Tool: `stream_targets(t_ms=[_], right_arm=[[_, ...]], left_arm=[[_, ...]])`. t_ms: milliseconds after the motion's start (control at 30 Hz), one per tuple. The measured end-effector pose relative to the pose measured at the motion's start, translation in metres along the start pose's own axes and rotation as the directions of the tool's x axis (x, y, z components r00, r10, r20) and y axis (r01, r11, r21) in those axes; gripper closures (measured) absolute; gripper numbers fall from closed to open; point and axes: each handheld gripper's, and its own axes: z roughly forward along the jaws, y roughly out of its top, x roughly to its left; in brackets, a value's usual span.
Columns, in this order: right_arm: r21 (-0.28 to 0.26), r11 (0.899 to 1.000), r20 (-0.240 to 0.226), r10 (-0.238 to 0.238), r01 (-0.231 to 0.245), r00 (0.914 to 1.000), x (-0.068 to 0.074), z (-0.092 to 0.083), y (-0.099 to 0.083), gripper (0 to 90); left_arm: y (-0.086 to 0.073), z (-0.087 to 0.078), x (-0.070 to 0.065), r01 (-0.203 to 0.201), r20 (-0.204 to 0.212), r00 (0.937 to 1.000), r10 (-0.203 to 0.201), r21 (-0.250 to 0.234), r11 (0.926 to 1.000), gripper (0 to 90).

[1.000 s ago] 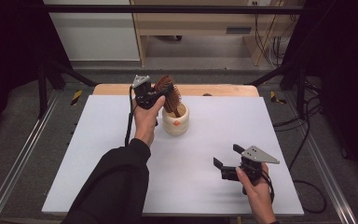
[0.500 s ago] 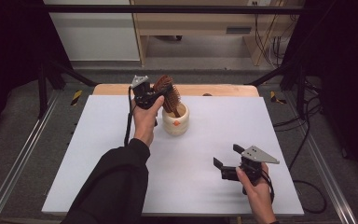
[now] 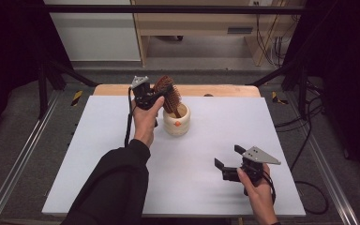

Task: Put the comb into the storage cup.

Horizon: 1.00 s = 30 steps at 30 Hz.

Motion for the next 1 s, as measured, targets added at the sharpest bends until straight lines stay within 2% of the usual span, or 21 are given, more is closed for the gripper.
stream_targets(t_ms=[1000], right_arm=[[0.002,1.000,-0.001,-0.002,0.002,1.0000,0.0003,0.0006,-0.0004,4.6]], left_arm=[[-0.0017,-0.0033,0.0077,0.018,-0.009,0.9998,-0.018,0.000,0.9998,47.5]])
